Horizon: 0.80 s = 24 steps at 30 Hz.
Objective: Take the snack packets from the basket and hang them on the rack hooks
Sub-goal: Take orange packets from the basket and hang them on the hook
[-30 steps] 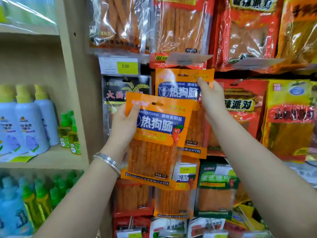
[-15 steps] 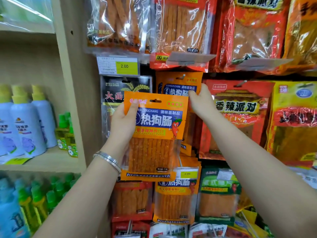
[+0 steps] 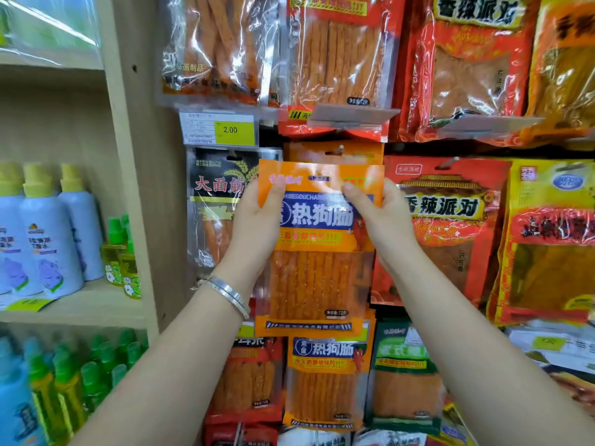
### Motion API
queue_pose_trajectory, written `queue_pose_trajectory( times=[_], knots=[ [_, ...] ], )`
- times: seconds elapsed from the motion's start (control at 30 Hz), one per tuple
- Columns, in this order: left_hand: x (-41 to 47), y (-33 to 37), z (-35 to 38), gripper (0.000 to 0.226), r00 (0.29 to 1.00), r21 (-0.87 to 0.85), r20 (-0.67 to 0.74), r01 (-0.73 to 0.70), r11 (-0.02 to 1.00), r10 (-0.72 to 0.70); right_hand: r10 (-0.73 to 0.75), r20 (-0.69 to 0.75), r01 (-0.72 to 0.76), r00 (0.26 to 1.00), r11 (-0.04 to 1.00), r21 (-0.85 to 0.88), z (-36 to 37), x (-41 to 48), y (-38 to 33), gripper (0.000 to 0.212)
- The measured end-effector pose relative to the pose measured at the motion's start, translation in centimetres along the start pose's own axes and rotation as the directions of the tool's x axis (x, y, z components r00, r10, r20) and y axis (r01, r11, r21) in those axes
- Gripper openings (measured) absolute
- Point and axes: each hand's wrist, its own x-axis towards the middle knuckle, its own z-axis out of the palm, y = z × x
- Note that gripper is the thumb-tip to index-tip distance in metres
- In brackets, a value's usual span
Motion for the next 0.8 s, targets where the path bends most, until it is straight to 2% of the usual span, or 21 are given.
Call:
queue_pose_trajectory(
  times=[0.03, 0.1, 0.17, 0.23, 0.37, 0.63, 0.7, 0.8],
  knots=[
    [0.1, 0.2, 0.2, 0.011, 0.999, -0.006, -0.002, -0.047, 0.999, 0.047, -0.012, -0.040, 0.011, 0.999, 1.000, -0.008, -0.3, 0.4, 0.0, 0.012],
    [0.4, 0.8, 0.3, 0.032, 0.982, 0.014, -0.049, -0.184, 0.983, 0.184, -0.050, -0.122, 0.050, 0.991, 0.999, -0.009, -1.0, 1.2, -0.2, 0.011],
    [0.9, 1.4, 0.4, 0.043, 0.934, 0.158, -0.096, -0.327, 0.932, 0.345, -0.095, -0.199, 0.087, 0.975, 0.995, -0.049, -1.6, 2.1, -0.6, 0.008],
    [1.4, 2.0, 0.8, 0.045, 0.900, 0.257, -0.038, -0.411, 0.875, 0.434, -0.111, -0.252, 0.103, 0.961, 0.994, -0.044, -2.0, 2.9, -1.2, 0.009],
    [1.6, 3.1, 2.5, 0.056, 0.888, 0.193, 0.156, -0.456, 0.869, 0.432, -0.107, -0.238, 0.098, 0.965, 0.994, -0.052, -1.7, 4.2, -1.8, 0.011],
    [2.4, 2.2, 2.7, 0.056, 0.892, 0.141, 0.124, -0.450, 0.882, 0.435, -0.064, -0.228, 0.033, 0.972, 0.990, -0.138, -1.1, 5.1, -0.9, 0.016],
    [2.6, 2.0, 2.5, 0.055, 0.892, 0.127, 0.130, -0.448, 0.885, 0.433, -0.084, -0.229, 0.044, 0.970, 0.984, -0.174, -1.1, 5.3, -0.5, 0.023],
    [2.7, 1.9, 2.3, 0.056, 0.895, 0.117, 0.132, -0.440, 0.890, 0.425, -0.153, -0.229, 0.083, 0.961, 0.954, -0.289, -0.7, 5.4, 0.1, 0.018]
  ],
)
